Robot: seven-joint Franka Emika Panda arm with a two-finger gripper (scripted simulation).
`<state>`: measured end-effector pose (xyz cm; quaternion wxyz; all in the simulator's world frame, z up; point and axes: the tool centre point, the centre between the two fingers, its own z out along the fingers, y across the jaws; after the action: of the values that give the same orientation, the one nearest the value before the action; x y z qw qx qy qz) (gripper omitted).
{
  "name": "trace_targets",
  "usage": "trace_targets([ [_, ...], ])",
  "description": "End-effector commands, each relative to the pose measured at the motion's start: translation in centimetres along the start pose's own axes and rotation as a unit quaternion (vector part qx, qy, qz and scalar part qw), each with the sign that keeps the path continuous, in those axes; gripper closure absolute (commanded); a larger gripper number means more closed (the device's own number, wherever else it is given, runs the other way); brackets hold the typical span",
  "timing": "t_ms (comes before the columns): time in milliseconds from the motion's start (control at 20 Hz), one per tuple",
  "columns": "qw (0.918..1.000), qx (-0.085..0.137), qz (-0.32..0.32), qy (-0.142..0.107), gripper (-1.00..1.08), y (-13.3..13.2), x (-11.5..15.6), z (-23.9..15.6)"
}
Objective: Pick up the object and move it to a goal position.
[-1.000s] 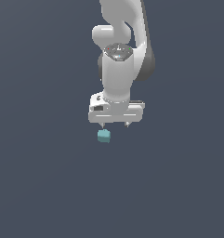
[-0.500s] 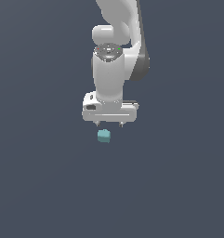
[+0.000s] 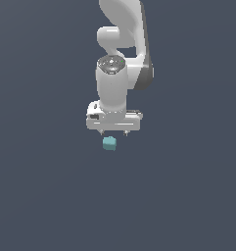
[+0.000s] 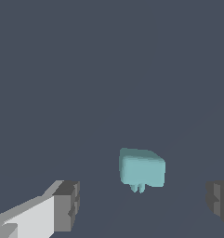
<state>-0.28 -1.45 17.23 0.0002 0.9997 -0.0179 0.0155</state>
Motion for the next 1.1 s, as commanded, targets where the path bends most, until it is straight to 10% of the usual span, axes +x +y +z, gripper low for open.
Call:
trace_targets([
  [0,1.0000,0.000,0.008,-0.003,-0.92,0.5,-0.6,1.5],
  [1050,0.9989,-0.001,0.044,-0.016,-0.92,2.6,-4.1,8.7],
])
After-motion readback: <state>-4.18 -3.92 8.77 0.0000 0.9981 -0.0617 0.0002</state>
